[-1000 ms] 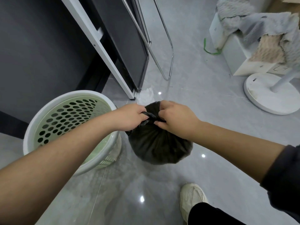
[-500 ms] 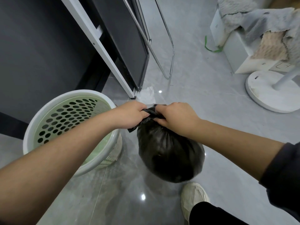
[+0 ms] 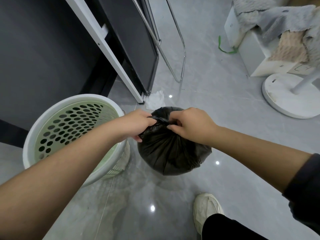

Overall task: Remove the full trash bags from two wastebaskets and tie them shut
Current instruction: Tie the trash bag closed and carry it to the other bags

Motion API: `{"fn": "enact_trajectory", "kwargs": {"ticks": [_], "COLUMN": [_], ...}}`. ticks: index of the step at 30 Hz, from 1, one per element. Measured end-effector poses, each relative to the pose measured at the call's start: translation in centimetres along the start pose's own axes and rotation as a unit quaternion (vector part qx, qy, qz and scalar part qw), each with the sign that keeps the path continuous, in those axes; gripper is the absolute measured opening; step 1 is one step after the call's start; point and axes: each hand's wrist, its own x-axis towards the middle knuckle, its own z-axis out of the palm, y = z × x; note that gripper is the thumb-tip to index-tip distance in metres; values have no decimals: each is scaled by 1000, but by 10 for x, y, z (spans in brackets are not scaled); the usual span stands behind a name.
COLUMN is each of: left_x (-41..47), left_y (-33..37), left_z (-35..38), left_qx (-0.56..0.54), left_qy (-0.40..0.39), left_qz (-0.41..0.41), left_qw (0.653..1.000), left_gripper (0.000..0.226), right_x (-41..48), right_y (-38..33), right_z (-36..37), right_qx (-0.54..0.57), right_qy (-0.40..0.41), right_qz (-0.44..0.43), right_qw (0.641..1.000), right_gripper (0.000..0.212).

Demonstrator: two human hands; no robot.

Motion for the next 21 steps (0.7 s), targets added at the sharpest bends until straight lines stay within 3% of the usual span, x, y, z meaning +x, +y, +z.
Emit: {"fn": "enact_trajectory", "kwargs": {"ticks": [6, 11, 13, 14, 18, 19, 21], "left_x": [-2, -5, -1, 1, -2, -3, -4], "left_y": [-16, -26, -32, -35, -39, -39, -42], "left_z": [13, 50, 67, 73, 88, 89, 86], "left_qx": [-177, -150, -42, 25, 207, 240, 281], "left_qy": [-49, -16, 30, 60, 134, 132, 109], "left_qz": [-61, -25, 18, 42, 123, 128, 135], "left_qw": [981, 988, 999, 997, 961, 953, 944], "left_gripper": [25, 28, 28, 27, 24, 25, 28], "right_x": [1, 6, 7, 7, 8, 8, 6], "right_y": [-6, -6, -9, -11, -15, -15, -14], "right_z": [2, 2, 1, 0, -3, -4, -5], "right_qx": [-12, 146, 283, 358, 574, 595, 568], "right_qy": [87, 46, 15, -5, -109, -125, -148], "right_qz": [68, 200, 248, 285, 424, 430, 414], "right_qw": [994, 968, 926, 889, 692, 667, 696], "right_gripper": [15, 13, 16, 16, 19, 20, 22]}}
